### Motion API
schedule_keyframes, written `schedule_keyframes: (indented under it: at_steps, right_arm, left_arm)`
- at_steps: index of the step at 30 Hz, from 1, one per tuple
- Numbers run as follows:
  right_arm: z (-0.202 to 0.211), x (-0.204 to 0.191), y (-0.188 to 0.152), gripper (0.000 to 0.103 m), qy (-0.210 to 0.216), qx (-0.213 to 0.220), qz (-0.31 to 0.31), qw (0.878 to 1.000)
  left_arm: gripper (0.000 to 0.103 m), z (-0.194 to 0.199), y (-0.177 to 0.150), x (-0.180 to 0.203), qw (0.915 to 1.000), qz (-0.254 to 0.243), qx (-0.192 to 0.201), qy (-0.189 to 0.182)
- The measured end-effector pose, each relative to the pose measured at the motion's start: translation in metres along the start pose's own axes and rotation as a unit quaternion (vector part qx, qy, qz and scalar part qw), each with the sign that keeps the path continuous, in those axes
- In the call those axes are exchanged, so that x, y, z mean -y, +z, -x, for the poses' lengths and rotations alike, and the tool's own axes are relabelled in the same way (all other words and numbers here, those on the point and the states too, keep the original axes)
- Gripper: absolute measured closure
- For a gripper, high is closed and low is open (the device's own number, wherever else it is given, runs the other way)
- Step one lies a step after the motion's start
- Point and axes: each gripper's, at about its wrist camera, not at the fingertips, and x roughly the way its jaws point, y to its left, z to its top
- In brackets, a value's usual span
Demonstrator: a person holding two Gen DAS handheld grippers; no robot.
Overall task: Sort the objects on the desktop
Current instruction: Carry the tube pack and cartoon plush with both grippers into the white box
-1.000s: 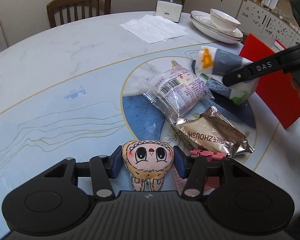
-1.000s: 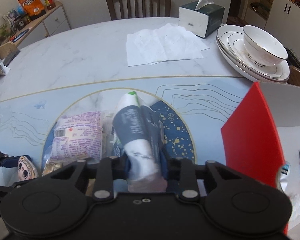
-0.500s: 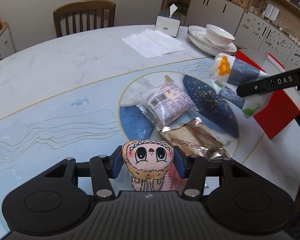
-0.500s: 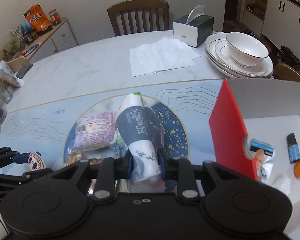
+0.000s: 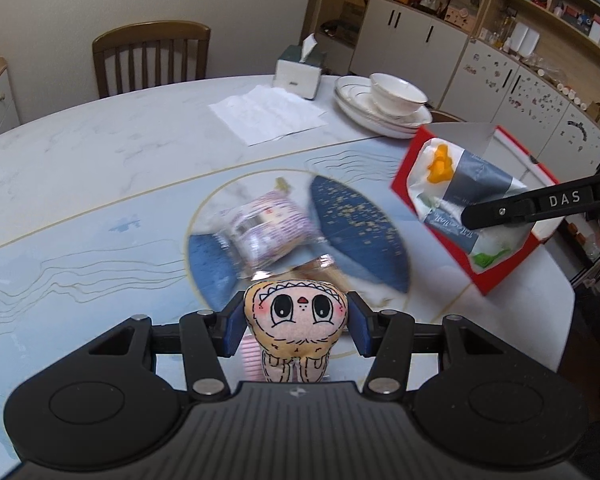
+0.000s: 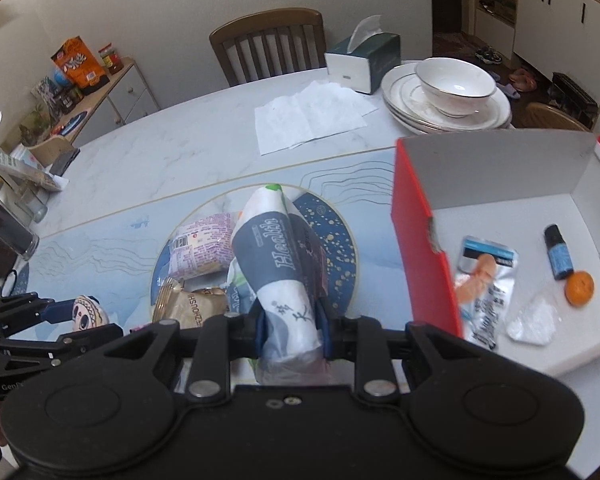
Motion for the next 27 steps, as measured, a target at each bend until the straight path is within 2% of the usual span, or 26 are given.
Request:
schedule_keyframes:
  at_steps: [13, 27]
  right_arm:
    - [0.039, 0.042, -0.001, 0.079, 0.000, 0.026, -0.019, 0.999]
    - [0.064, 0.115, 0.009, 0.080, -0.008, 0.050, -0.029, 0.998]
  left_arm:
    - [0.052, -0.007, 0.029, 0.065, 0.9987, -0.023, 0.026, -0.037]
    - [0.052, -0.037, 0.064, 0.146, 0.9957, -0.057, 0.040, -0.061]
